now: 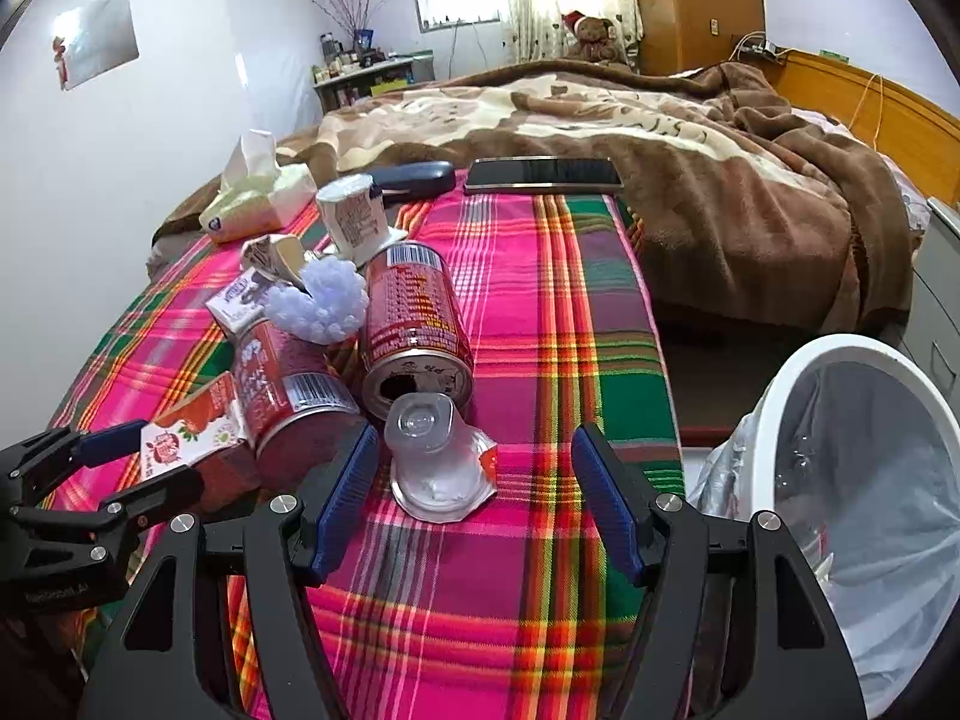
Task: Collect trash
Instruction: 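Grasp the clear plastic cup with the right tool while the left tool grasps the strawberry milk carton, then carry cup and carton over the white bin while both tools open to drop them, then move both open tools back to the red Drink Milk cans on the cloth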
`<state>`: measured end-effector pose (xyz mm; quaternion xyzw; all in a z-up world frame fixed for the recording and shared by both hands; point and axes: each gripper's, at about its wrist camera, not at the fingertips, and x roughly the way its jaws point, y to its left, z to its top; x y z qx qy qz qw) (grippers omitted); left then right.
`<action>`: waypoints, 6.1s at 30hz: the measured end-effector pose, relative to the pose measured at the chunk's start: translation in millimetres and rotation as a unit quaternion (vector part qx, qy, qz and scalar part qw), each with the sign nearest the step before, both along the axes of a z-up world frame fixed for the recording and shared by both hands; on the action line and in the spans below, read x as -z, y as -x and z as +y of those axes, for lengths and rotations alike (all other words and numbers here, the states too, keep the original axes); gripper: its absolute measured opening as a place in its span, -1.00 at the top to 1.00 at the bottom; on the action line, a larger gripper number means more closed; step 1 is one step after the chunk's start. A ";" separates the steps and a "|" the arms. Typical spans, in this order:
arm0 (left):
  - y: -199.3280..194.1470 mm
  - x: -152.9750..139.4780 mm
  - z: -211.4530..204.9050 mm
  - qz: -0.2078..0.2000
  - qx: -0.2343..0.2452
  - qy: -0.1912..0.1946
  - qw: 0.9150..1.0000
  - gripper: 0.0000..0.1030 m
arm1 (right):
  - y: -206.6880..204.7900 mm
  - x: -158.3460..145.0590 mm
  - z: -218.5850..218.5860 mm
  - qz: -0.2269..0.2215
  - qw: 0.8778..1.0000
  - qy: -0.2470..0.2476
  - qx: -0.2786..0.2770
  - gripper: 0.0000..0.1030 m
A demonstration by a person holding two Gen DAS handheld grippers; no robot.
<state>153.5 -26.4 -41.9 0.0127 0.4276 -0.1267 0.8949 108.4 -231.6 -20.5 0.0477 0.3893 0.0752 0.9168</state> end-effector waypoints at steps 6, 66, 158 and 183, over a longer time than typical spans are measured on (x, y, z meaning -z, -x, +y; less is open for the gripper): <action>-13.2 8.7 -3.2 0.008 0.005 -0.015 1.000 -0.37 | -7.3 2.7 6.0 0.007 1.000 0.003 -0.008 -0.29; 25.3 -47.9 -0.2 -0.059 -0.032 0.031 0.997 -0.13 | 27.2 -33.0 -20.4 -0.056 0.998 -0.035 0.023 0.40; 29.5 -55.3 -158.3 -0.053 0.083 0.044 0.994 -0.36 | 57.3 -26.7 -134.0 -0.045 0.988 -0.019 0.145 -0.18; -23.6 -22.6 -54.0 -0.022 -0.052 0.043 0.997 -0.44 | -31.4 -23.5 -46.5 -0.025 1.000 -0.013 0.012 -0.18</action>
